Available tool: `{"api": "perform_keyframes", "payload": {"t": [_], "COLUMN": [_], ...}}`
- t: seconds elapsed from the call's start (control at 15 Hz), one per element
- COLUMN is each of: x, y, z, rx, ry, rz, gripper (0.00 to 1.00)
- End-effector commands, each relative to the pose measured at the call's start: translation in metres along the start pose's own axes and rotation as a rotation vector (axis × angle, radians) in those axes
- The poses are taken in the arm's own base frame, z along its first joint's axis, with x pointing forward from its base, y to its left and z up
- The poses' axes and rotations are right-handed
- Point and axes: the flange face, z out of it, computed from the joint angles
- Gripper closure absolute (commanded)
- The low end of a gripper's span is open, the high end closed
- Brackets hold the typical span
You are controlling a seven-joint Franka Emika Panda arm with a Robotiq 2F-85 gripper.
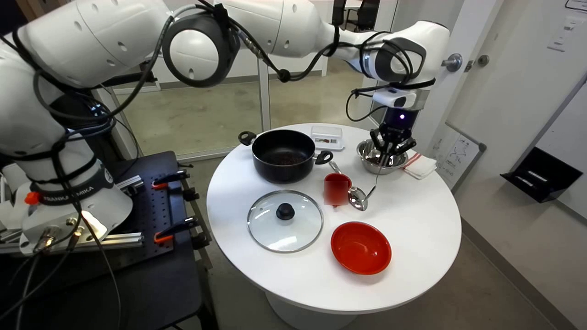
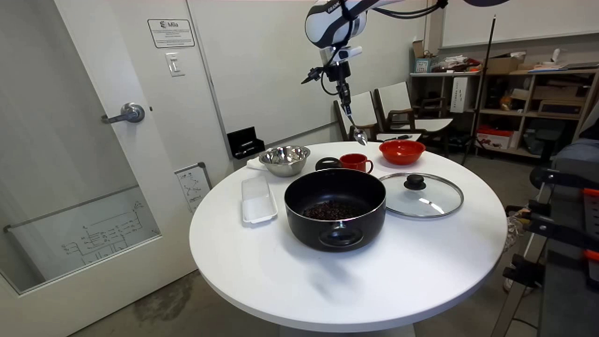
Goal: Take the spoon out of the bowl
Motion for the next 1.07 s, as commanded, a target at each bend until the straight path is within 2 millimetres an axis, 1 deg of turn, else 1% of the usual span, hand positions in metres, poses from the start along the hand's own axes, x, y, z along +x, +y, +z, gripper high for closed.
{"api": "perform_keyframes", "payload": {"t": [0.0, 0.33, 0.47, 0.67, 1.0], "x": [0.004, 0.005, 0.005, 0.003, 0.005], "y": [0.011, 0.021, 0.025, 0.028, 0.028], "z": [0.01, 0.03, 0.042, 0.058, 0.076], "rx": [-0.126, -0.23, -0.257, -0.272, -0.278], "ry": [0.007, 0.027, 0.052, 0.074, 0.106], "rz": [0.031, 0.036, 0.024, 0.016, 0.011], "gripper": [0.99, 0.99, 0.99, 0.99, 0.99]}}
